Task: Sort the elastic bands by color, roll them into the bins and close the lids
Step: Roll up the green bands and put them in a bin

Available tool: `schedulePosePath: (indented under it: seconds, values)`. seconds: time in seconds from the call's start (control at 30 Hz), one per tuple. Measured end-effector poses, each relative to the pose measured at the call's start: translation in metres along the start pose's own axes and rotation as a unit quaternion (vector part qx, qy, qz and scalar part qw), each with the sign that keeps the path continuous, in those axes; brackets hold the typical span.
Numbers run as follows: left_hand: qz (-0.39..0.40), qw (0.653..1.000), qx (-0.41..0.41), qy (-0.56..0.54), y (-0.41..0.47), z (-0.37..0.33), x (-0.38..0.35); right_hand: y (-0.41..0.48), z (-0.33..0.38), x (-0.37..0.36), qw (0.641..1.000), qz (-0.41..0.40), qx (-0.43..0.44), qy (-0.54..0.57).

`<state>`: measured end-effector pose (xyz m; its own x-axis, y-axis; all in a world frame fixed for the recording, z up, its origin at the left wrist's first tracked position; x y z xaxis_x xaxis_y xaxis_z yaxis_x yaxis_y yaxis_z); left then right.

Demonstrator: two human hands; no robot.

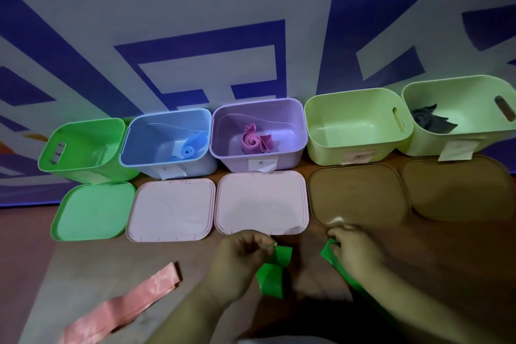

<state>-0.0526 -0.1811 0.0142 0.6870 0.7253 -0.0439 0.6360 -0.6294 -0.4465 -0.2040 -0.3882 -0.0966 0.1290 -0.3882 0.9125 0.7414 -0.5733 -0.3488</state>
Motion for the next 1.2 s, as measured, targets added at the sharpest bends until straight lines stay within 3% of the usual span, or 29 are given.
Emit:
schedulePosePath:
  seconds: [0.23, 0.57, 0.83, 1.2]
  values:
    - [-0.007, 1.000, 0.007, 0.002, 0.002, -0.002, -0.003, -0.005, -0.007, 0.001, 0.998, -0.032, -0.002, 0.062]
    - [0.000, 0.999, -0.045, 0.004, -0.023, -0.022, 0.005, -0.046, 0.017, 0.057, 0.959, 0.050, 0.020, 0.277]
    - [-0.015, 0.992, -0.123, -0.035, -0.067, -0.066, 0.031, -0.096, 0.085, 0.131, 0.949, -0.020, 0.086, 0.303]
    - [-0.051, 0.967, -0.221, -0.115, -0.129, -0.149, 0.106, -0.156, 0.227, 0.227, 0.917, -0.165, 0.277, 0.234]
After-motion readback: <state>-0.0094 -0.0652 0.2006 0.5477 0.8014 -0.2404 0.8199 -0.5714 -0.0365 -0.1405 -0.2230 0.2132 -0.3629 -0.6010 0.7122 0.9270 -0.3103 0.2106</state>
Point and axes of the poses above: each hand's wrist, its own y-axis towards the middle knuckle, its own x-axis out of the back of the hand, z = x × y, the point moved 3 cm from there along y, towards the middle knuckle, and after that the axes turned 14 degrees about -y, right-handed, at the moved point
